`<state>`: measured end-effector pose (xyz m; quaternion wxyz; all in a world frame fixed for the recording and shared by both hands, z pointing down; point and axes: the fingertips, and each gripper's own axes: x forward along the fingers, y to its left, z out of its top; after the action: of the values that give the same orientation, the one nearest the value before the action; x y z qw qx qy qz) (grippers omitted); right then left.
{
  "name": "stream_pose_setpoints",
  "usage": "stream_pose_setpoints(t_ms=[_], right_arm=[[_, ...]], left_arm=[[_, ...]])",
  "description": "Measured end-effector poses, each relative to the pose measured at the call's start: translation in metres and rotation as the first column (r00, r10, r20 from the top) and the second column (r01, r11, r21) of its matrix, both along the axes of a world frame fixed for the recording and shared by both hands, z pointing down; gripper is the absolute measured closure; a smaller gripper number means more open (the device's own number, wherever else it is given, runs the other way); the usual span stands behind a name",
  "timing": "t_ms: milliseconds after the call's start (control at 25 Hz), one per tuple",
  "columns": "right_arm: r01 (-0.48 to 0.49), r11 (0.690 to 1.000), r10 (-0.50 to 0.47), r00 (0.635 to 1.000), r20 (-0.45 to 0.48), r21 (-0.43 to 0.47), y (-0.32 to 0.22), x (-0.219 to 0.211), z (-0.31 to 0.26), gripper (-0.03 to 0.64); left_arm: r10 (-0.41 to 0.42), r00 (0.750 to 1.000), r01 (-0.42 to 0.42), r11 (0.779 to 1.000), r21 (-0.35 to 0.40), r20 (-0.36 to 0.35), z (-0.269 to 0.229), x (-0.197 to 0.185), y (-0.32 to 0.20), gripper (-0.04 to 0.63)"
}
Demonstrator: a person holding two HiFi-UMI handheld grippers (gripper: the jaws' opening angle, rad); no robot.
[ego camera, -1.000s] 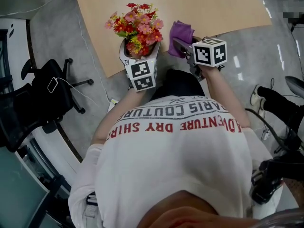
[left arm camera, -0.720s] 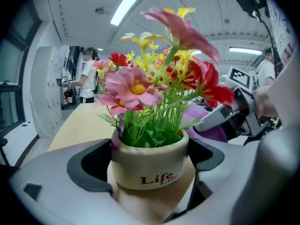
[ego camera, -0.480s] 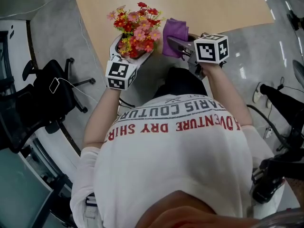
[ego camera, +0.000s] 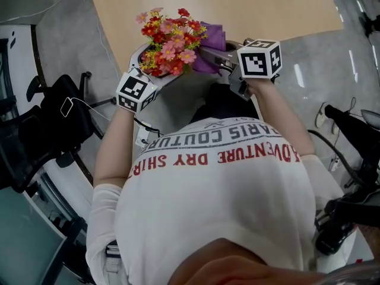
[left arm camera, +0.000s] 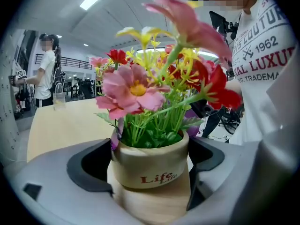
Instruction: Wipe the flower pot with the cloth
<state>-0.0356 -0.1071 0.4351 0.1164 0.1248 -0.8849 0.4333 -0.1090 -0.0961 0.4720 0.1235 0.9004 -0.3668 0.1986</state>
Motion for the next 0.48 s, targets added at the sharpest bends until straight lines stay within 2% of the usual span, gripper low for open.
stream_pose_setpoints(t_ms=[200, 480], right_arm=[[0.040, 0.999, -0.040, 0.999, -0.023, 0.001, -0.005, -0.006, 0.001, 0.565], [0.106, 0.992, -0.091, 0.974, -0.207, 0.065, -0.009, -0.003, 0.035, 0.565]], left_arm=[[0.012, 1.000, -0.012, 1.000, -0.001, -0.001, -0.003, 0.002, 0.000, 0.071], [0.012, 1.000, -0.012, 1.000, 0.000, -0.001, -0.003, 0.009, -0.001, 0.071]])
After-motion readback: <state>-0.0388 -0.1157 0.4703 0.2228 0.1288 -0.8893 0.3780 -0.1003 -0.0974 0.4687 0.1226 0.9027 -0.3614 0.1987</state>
